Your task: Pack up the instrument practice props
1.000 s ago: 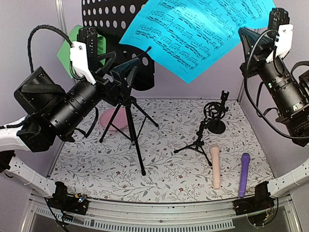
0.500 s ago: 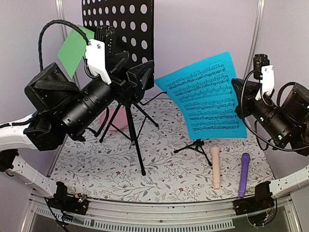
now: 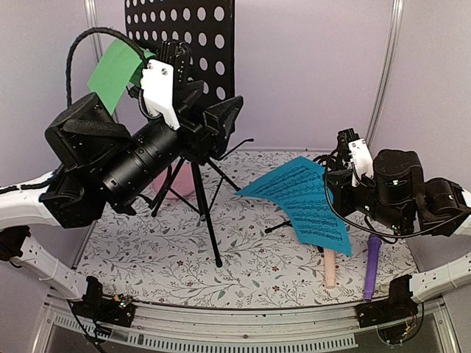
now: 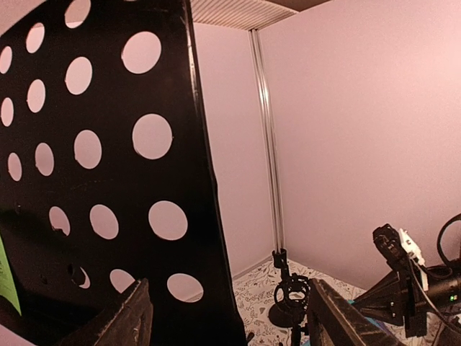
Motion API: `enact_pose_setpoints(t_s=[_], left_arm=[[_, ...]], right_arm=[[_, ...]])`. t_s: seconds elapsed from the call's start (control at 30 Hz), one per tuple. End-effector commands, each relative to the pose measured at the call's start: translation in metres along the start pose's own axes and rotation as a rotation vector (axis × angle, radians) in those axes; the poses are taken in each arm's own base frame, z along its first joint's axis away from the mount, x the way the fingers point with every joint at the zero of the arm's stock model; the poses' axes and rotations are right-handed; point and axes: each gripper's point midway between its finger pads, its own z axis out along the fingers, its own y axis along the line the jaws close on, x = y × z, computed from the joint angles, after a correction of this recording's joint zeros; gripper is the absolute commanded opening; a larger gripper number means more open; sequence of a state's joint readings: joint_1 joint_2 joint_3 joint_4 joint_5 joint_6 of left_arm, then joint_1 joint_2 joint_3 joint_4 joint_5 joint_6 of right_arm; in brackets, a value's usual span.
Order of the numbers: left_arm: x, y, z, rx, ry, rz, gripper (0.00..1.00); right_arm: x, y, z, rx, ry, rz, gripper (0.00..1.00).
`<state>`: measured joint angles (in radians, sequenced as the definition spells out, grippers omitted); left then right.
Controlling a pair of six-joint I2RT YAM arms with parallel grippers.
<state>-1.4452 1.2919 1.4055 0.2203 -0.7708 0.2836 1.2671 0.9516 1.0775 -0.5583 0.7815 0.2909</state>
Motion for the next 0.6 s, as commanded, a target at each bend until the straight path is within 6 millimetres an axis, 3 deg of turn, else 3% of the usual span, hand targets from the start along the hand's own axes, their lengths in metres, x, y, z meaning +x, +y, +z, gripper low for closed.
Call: enact_pose_setpoints(t_s=[0.0, 0.07, 0.4, 0.57], left_arm=[[0.003, -0.002, 0.008, -0.009, 0.021, 0.054, 0.75], [0.004, -0.002, 0.01, -0.016, 0.023, 0.076, 0.76], [0.002, 0.012, 0.012, -0.062, 0.027, 0.102, 0.8], [0.0, 0.03, 0.015, -0.1, 0.044, 0.104, 0.87]], right_arm=[[0.007, 0.017, 0.009, -0.075, 0.072, 0.03, 0.0], [0.006, 0.019, 0.017, -0.081, 0.09, 0.005, 0.0], [0.031, -0.046, 0.089, 0.054, 0.192, 0.035, 0.0], [0.048, -0.066, 0.118, 0.058, 0.231, 0.045, 0.0]])
